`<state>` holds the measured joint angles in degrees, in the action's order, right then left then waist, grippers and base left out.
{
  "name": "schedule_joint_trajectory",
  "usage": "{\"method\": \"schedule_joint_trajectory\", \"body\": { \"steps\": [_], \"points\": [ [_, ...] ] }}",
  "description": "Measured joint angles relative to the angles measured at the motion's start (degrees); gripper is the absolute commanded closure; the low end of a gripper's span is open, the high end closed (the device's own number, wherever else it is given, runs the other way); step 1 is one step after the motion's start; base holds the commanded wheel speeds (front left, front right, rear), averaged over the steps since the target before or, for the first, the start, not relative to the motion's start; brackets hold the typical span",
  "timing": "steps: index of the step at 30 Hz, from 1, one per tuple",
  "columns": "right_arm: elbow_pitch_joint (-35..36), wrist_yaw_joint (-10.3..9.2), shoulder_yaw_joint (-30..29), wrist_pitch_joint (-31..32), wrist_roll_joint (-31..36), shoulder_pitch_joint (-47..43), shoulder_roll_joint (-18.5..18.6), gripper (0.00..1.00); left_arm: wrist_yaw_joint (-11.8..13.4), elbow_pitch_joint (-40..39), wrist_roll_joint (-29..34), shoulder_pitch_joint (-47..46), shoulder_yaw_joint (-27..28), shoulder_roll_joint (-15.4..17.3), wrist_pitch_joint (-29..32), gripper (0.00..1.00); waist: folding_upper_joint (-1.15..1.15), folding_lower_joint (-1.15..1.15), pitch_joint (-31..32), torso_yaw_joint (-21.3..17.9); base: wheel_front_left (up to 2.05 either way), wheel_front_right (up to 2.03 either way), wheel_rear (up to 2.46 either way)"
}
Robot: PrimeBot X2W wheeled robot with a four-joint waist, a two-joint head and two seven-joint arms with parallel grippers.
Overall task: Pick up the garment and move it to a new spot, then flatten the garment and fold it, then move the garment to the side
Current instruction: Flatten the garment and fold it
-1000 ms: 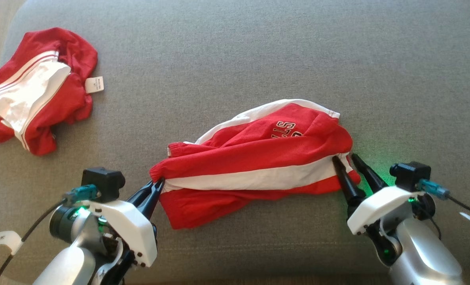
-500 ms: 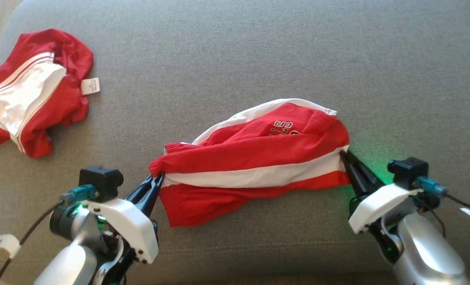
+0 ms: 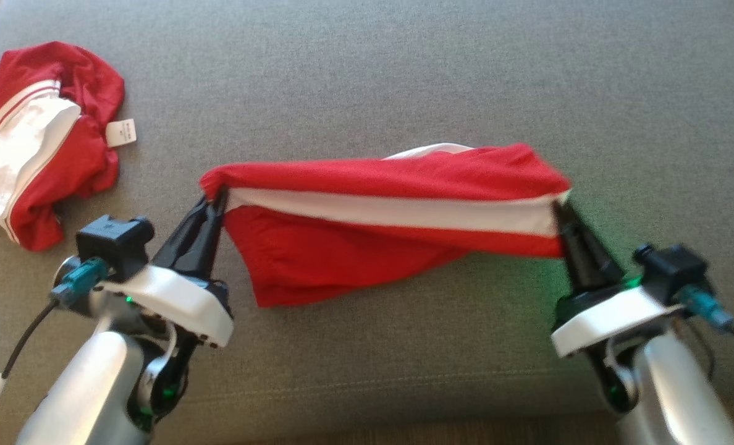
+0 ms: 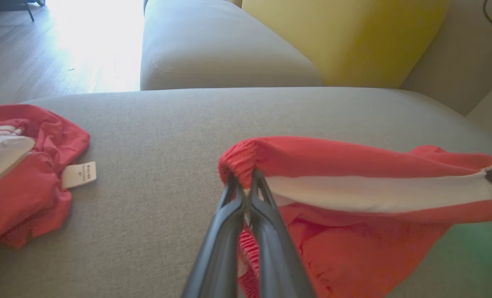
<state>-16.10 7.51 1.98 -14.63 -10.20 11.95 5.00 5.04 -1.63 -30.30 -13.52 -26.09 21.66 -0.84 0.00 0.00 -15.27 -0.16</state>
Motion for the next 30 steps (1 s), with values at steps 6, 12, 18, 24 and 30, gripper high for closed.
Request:
{"method": "schedule_joint_trajectory", "body": {
  "steps": [6, 12, 18, 24, 30],
  "points": [
    [-1.2, -0.01, 2.4, 0.0, -3.4, -2.4, -1.4, 0.0, 1.0, 6.2, 0.6, 0.3, 1.5, 0.1, -3.2, 1.0, 0.0, 0.0, -1.1, 0.1, 0.0, 0.0, 0.0],
    [0.5, -0.01, 5.0, 0.0, -9.1, -4.3, -1.3, 0.0, 1.0, 8.9, 0.6, 0.3, 2.3, 0.0, -4.9, 1.0, 0.0, 0.0, -1.4, -0.2, 0.0, 0.0, 0.0],
    [5.0, -0.01, 9.5, 0.0, -11.1, -4.3, 2.1, 0.0, 1.0, 9.8, 0.6, 0.2, 2.3, 0.0, -5.8, 1.0, 0.0, 0.0, -1.5, 0.0, 0.0, 0.0, 0.0],
    [5.8, -0.01, 12.0, 0.0, -11.5, -4.6, 2.8, 0.0, 1.0, 10.3, 0.6, -0.1, 2.2, -0.2, -5.9, 1.0, 0.0, 0.0, -1.6, 0.3, 0.0, 0.0, 0.0],
    [2.9, -0.01, 13.3, 0.0, -12.7, -4.7, 3.2, 0.0, 1.0, 10.6, 0.5, -0.2, 1.7, -0.3, -6.3, 1.0, 0.0, 0.0, -1.6, 0.8, 0.0, 0.0, 0.0]
  ]
}}
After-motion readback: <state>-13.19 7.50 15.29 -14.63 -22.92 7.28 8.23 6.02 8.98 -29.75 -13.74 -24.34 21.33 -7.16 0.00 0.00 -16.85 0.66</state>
